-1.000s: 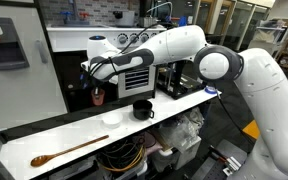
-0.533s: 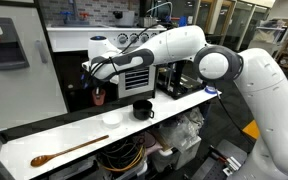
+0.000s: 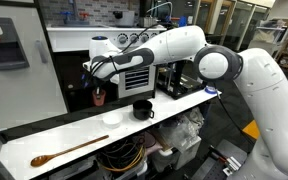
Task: Put the cup on the cabinet then use the wooden spoon to mix in the black mug
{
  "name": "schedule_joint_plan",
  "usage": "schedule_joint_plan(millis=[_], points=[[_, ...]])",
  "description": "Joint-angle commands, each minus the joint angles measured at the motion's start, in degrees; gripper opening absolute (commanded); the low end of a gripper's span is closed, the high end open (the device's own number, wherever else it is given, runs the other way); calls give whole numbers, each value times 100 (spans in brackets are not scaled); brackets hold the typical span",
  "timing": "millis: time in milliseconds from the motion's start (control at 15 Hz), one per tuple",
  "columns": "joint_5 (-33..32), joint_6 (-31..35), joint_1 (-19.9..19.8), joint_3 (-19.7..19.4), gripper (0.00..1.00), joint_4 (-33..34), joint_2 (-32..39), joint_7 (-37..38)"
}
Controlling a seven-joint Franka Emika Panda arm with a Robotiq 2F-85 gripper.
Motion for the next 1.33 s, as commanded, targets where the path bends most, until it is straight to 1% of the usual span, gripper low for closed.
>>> schedule_joint_plan(millis=[0, 67, 133, 200, 400, 600, 667, 800, 1267], points=[[142, 47, -144, 100, 1, -99, -35, -215], [146, 27, -141, 98, 30, -91, -33, -211], [142, 11, -136, 93, 32, -87, -33, -205], [132, -7, -129, 86, 37, -82, -35, -200], [115, -33, -119, 73, 59, -80, -42, -186], [85, -74, -95, 50, 78, -68, -42, -158], [62, -98, -75, 34, 87, -59, -41, -136], [29, -151, -42, 17, 99, -60, -73, -101], [-197, -402, 211, -58, 100, -101, -285, 125]])
